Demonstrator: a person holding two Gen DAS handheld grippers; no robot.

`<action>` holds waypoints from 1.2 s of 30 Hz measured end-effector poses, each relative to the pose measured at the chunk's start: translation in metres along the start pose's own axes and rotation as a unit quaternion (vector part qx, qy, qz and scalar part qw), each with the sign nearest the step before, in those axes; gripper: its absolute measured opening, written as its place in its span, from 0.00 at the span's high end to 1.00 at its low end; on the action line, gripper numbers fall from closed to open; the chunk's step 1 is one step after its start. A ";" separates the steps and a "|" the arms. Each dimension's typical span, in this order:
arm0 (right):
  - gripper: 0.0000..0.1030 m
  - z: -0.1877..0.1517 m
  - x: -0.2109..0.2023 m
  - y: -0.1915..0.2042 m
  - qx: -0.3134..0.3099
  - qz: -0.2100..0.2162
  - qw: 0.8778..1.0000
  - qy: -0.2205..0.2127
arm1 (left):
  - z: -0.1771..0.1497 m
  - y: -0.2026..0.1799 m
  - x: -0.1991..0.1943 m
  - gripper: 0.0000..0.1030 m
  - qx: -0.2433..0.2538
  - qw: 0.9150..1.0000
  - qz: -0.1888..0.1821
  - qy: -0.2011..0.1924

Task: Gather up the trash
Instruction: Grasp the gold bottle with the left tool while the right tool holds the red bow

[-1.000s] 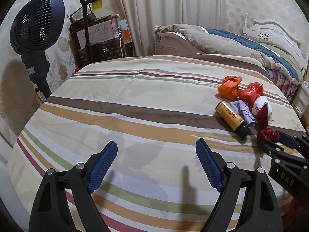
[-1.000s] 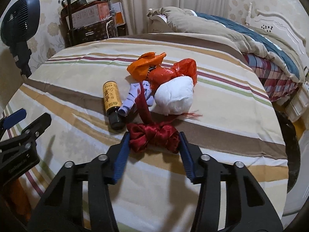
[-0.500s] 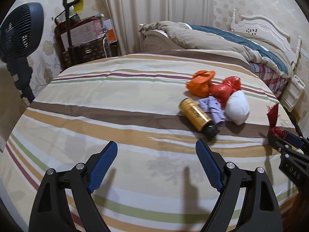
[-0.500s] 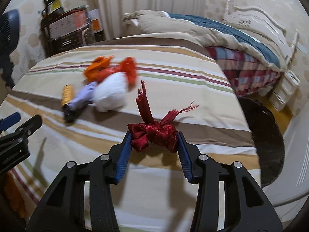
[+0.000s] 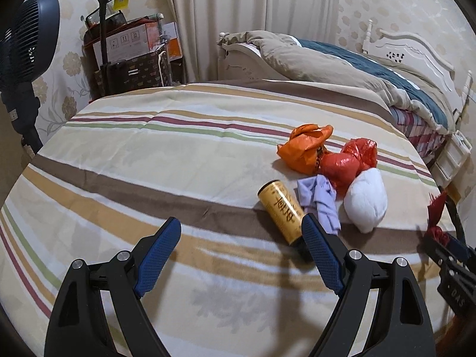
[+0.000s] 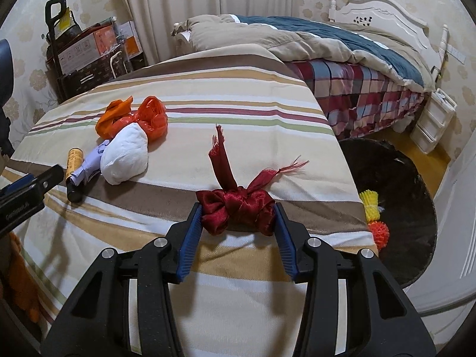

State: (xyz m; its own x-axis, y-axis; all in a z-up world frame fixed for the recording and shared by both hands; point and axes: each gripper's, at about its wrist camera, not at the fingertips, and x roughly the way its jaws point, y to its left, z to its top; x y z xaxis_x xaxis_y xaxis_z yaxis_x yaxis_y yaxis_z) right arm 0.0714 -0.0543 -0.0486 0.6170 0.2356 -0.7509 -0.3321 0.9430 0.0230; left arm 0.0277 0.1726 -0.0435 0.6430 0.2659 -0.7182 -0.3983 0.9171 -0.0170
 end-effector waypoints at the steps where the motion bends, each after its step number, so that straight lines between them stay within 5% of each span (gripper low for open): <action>1: 0.55 0.000 0.001 0.000 0.000 0.001 1.000 0.000 | 0.002 -0.002 0.002 0.20 0.001 1.000 0.001 0.001; 14: 0.52 0.000 0.004 0.004 -0.007 0.008 1.000 0.008 | 0.008 -0.004 0.016 0.20 0.010 0.999 -0.016 0.032; 28: 0.53 -0.004 0.000 0.008 -0.013 0.019 1.000 0.009 | -0.007 -0.002 0.012 0.73 0.037 0.998 -0.041 0.039; 36: 0.55 -0.008 -0.006 0.012 -0.015 0.022 1.000 0.004 | -0.009 0.000 0.006 0.73 0.037 0.997 -0.054 0.033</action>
State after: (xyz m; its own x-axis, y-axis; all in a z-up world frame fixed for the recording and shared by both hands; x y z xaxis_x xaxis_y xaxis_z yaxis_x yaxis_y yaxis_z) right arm 0.0584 -0.0466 -0.0489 0.5953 0.2739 -0.7554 -0.3799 0.9243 0.0358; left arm 0.0257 0.1719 -0.0543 0.6346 0.1462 -0.7589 -0.2777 0.9595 -0.0473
